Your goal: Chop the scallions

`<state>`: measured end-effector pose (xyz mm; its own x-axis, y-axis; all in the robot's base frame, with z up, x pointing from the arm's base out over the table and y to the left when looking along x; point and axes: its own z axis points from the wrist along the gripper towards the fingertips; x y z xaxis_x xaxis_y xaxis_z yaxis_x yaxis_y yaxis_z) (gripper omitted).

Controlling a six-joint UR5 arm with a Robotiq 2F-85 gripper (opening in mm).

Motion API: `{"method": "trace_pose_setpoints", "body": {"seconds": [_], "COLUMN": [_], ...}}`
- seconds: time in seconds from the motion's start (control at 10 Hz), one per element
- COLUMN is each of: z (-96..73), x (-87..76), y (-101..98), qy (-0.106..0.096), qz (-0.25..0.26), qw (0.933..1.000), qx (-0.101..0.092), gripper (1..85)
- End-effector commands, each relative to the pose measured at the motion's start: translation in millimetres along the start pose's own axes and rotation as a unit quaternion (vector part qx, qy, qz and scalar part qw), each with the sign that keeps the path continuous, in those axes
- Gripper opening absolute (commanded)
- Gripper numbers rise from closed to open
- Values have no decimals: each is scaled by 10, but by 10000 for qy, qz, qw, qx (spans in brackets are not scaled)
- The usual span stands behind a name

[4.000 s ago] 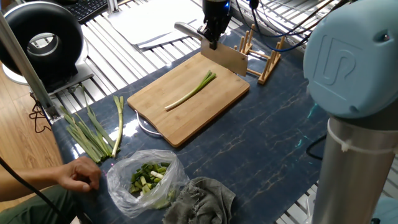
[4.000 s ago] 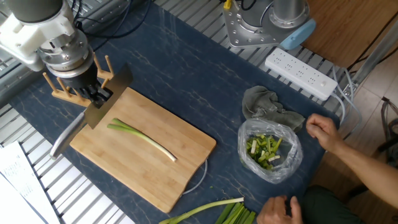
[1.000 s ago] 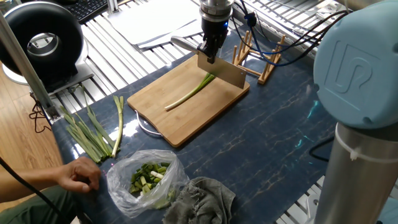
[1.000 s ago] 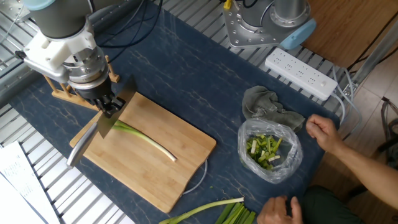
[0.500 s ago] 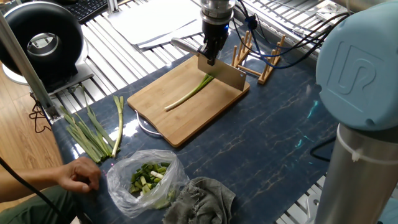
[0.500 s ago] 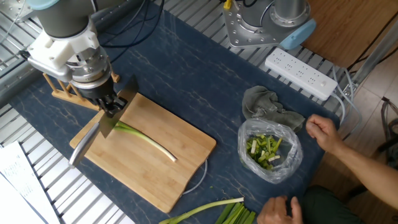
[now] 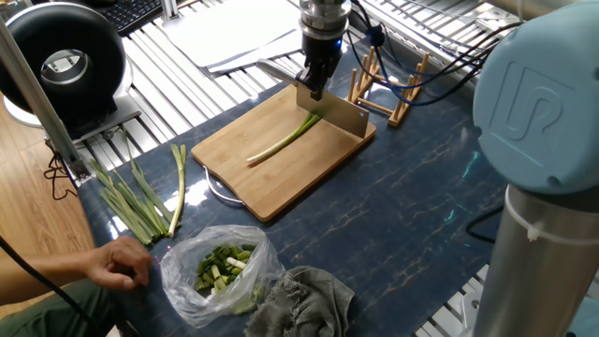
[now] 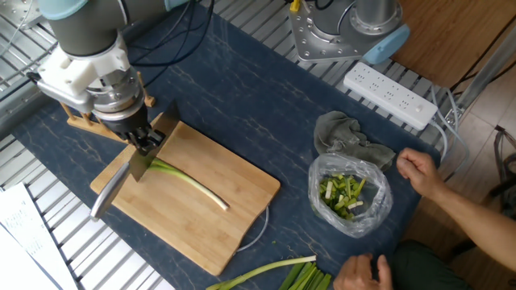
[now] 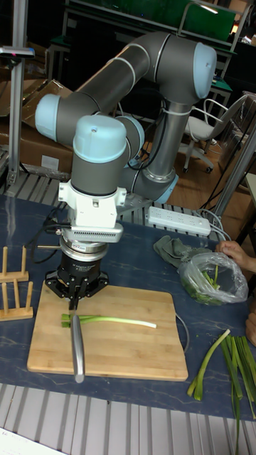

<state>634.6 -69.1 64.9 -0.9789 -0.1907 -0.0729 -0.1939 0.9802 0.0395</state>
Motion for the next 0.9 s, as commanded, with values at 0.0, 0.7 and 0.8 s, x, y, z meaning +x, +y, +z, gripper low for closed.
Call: {"method": "trace_pose_setpoints", "body": {"seconds": [0.0,0.7,0.8], "z": [-115,-93,-62], "x": [-181,-380,-399], "y": [-18,-145,-150], "qy": [-113,-239,-260], "qz": [2,-159,-139], "qw": [9999,9982,9980], "qx": [-55,534,553], "gripper": [17,17,17]}}
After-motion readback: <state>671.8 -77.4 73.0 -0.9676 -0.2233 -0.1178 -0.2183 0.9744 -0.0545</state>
